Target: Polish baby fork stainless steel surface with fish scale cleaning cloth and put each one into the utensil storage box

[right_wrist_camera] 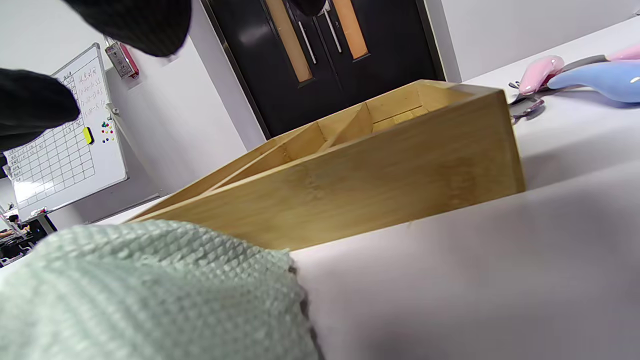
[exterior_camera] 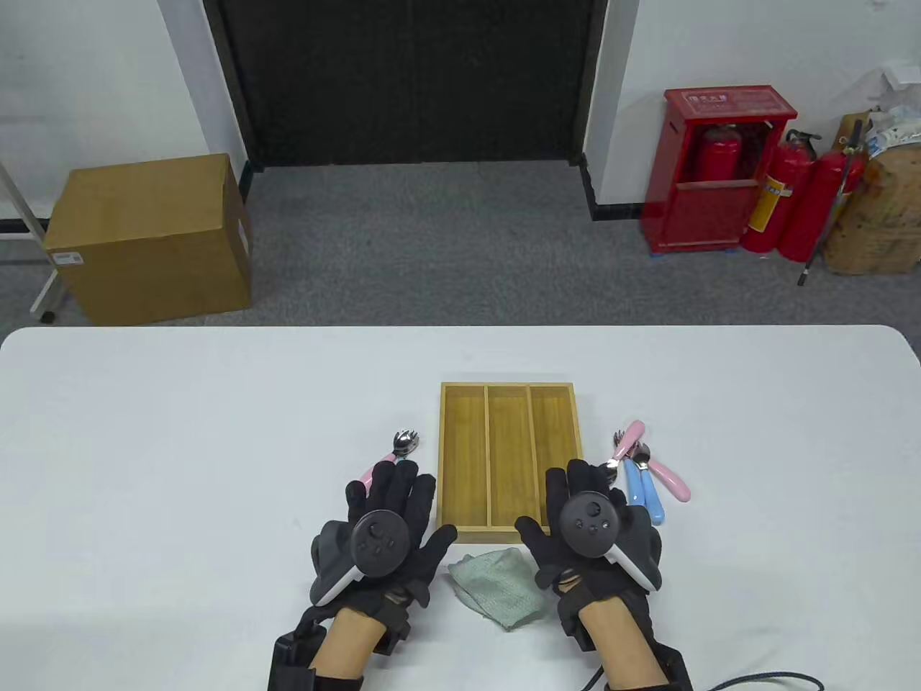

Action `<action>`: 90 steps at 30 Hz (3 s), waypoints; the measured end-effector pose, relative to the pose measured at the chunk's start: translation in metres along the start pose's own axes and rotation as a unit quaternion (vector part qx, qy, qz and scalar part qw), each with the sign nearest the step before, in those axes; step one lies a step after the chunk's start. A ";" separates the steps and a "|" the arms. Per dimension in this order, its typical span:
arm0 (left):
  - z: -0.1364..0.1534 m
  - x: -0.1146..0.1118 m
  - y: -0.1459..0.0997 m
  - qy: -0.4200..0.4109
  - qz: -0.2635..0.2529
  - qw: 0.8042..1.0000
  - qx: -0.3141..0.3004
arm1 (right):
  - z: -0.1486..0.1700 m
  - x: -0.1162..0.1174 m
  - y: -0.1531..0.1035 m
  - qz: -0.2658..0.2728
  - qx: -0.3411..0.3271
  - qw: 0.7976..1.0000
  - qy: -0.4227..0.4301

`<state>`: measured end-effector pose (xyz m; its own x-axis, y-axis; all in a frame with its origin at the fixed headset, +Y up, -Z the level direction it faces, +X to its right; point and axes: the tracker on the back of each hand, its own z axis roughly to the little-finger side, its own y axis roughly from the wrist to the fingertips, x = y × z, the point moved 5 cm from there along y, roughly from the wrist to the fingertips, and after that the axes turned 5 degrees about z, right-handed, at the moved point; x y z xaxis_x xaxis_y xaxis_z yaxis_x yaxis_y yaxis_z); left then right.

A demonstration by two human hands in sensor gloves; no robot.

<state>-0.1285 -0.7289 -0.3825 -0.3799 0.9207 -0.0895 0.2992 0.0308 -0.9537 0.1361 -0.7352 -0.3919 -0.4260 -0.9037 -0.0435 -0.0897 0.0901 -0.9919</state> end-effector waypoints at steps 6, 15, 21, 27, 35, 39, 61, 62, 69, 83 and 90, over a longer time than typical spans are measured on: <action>0.010 0.008 -0.005 -0.005 -0.024 1.000 0.001 | 0.003 -0.004 -0.001 0.019 -0.004 1.000 0.005; 0.009 0.007 -0.006 -0.027 -0.019 0.999 -0.016 | 0.007 -0.005 0.000 0.017 -0.008 1.000 0.002; -0.001 -0.001 -0.003 -0.009 0.008 0.999 -0.032 | 0.007 -0.005 -0.001 0.010 -0.007 1.000 0.000; -0.021 -0.017 -0.002 0.049 0.064 0.995 -0.062 | 0.006 -0.001 0.000 0.001 -0.008 1.000 0.000; -0.041 -0.037 -0.001 0.102 0.107 0.987 -0.071 | 0.006 0.000 0.001 0.000 -0.011 1.000 0.003; -0.048 -0.049 0.000 0.133 0.123 0.981 -0.070 | 0.006 0.003 0.003 -0.005 -0.009 1.000 0.003; -0.026 -0.012 -0.010 -0.021 0.011 0.996 -0.084 | 0.020 -0.001 0.002 -0.003 0.011 1.000 0.028; -0.023 -0.008 -0.010 -0.032 0.003 0.996 -0.080 | 0.023 -0.002 0.003 -0.001 0.013 0.999 0.030; -0.015 0.010 -0.017 -0.070 -0.036 0.994 -0.076 | 0.052 -0.019 0.006 0.019 0.045 0.998 0.041; 0.008 0.039 -0.018 -0.180 -0.068 0.979 -0.066 | 0.162 -0.055 0.008 0.085 0.235 0.967 0.041; 0.015 0.041 -0.019 -0.168 -0.071 0.981 -0.061 | 0.156 -0.056 0.055 0.070 0.282 0.956 0.046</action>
<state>-0.1626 -0.6976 -0.3727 -0.6863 0.7241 -0.0680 0.3175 0.2141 -0.9238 0.2957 -0.7449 -0.4626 -0.4784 -0.8561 -0.1953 0.4623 -0.0565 -0.8849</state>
